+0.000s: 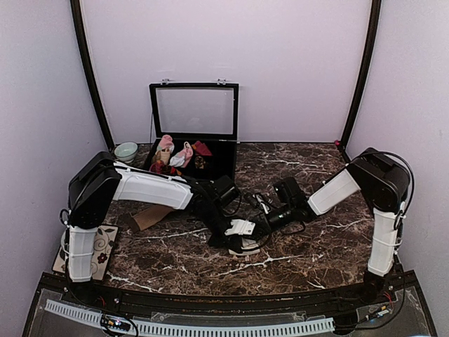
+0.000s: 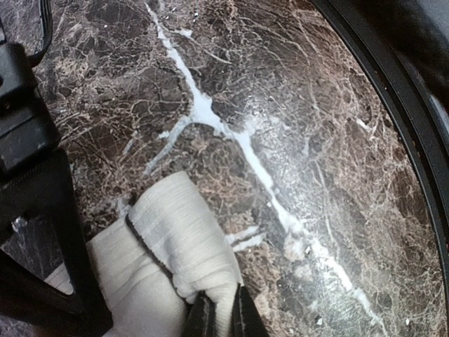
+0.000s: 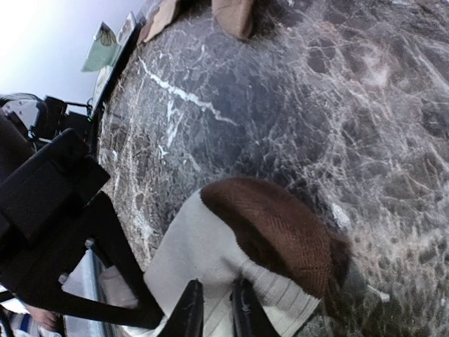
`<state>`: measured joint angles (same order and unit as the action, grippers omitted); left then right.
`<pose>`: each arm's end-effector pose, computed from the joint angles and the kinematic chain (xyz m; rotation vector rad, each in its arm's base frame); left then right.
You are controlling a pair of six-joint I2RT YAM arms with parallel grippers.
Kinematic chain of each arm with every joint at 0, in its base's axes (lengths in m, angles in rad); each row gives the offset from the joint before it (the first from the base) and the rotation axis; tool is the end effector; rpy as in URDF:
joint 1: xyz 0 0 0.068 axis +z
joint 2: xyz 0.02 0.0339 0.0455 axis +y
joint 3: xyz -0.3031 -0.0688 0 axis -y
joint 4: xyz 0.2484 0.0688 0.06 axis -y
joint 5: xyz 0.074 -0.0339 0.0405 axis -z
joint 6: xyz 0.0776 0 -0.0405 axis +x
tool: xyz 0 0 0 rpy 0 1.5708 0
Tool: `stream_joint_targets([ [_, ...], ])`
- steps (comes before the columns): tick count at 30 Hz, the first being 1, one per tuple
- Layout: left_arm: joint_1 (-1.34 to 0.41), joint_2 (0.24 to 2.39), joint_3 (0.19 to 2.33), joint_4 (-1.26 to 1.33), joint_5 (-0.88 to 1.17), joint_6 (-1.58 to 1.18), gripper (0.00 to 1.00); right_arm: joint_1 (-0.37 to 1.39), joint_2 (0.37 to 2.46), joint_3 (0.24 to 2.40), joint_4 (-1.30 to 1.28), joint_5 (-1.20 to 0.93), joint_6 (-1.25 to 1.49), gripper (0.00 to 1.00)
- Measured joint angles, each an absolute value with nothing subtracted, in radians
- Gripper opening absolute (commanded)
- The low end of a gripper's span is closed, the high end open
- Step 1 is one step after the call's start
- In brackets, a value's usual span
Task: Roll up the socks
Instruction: Roll the sock at the center of the board.
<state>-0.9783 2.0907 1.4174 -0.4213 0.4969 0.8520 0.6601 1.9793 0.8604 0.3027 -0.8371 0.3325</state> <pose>0.2303 -0.4084 0.1422 2.1707 1.4665 -0.7021 0.2720 0.2841 0.1026 -0.8383 2.3829 1.4425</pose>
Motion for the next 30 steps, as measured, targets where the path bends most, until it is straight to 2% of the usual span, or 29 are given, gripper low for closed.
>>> stream_joint_targets([
  [7, -0.944, 2.144, 1.475, -0.492, 0.611, 0.817, 0.00, 0.638, 1.980, 0.837, 0.353, -0.900, 0.353, 0.18],
  [9, -0.939, 2.163, 1.498, -0.516, 0.640, 0.803, 0.00, 0.623, 1.972, 0.831, 0.356, -0.902, 0.349, 0.24],
  [10, -0.936, 2.171, 1.505, -0.523, 0.655, 0.796, 0.00, 0.609, 1.958, 0.824, 0.351, -0.897, 0.340, 0.34],
  [11, -0.933, 2.177, 1.511, -0.530, 0.670, 0.787, 0.00, 0.598, 1.941, 0.819, 0.342, -0.891, 0.329, 0.85],
  [12, -0.930, 2.182, 1.515, -0.534, 0.682, 0.780, 0.00, 0.589, 1.922, 0.815, 0.333, -0.884, 0.323, 0.98],
  [20, -0.887, 2.239, 1.562, -0.596, 0.817, 0.731, 0.01, 0.561, 1.721, 0.738, 0.317, -0.802, 0.188, 0.99],
  [25, -0.879, 2.261, 1.588, -0.633, 0.846, 0.715, 0.01, 0.543, 1.632, 0.595, 0.315, -0.706, 0.182, 0.99],
  [30, -0.878, 2.275, 1.608, -0.657, 0.854, 0.701, 0.01, 0.510, 1.384, 0.454, 0.429, -0.595, 0.266, 0.99],
])
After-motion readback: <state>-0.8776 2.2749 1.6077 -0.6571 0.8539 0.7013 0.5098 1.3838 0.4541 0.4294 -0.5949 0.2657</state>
